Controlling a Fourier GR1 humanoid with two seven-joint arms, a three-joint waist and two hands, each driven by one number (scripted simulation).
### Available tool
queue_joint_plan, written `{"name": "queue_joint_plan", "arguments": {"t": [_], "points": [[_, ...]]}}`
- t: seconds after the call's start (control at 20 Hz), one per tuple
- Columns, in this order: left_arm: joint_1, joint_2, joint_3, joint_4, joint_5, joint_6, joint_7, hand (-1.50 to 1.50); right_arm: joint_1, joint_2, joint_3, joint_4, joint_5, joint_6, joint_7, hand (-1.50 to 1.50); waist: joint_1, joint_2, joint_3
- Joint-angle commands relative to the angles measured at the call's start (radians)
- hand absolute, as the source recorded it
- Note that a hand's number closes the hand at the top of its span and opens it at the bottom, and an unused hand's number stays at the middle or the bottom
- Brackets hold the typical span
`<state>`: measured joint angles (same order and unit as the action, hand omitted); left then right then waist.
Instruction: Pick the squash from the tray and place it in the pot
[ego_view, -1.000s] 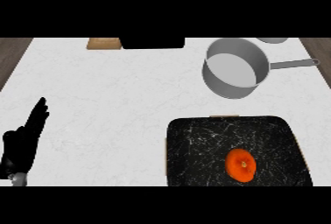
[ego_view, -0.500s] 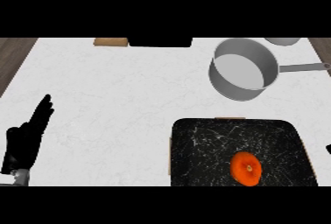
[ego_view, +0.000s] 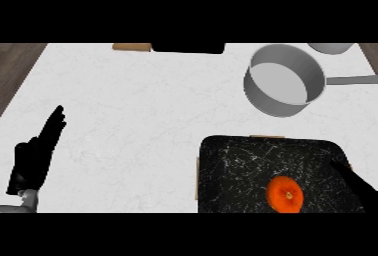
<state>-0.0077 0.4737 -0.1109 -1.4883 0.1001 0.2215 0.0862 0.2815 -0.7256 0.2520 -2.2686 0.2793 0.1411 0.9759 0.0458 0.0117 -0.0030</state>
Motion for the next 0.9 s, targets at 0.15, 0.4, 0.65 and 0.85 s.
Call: {"name": "queue_joint_plan", "arguments": {"t": [0.15,0.4,0.65,0.85], "points": [[0.005,-0.027,0.029,0.031,-0.014,0.001,-0.010,0.00,-0.300,0.094,0.100,0.129,-0.105,0.146,0.240,-1.50,-0.028,-0.009,0.002],[0.046,-0.027,0.017,-0.047,-0.022,-0.003,0.008,0.00,-0.404,0.126,0.162,0.268,-0.081,0.144,0.297,-1.50,-0.015,-0.009,0.002],[0.053,-0.020,0.048,-0.061,-0.019,-0.015,0.031,0.00,-0.436,0.171,0.216,0.282,-0.065,0.140,0.347,-1.50,-0.030,-0.011,0.002],[0.010,-0.008,0.080,-0.028,-0.005,-0.044,0.047,0.00,-0.440,0.189,0.244,0.353,-0.054,0.153,0.309,-1.50,-0.039,-0.011,0.002]]}}
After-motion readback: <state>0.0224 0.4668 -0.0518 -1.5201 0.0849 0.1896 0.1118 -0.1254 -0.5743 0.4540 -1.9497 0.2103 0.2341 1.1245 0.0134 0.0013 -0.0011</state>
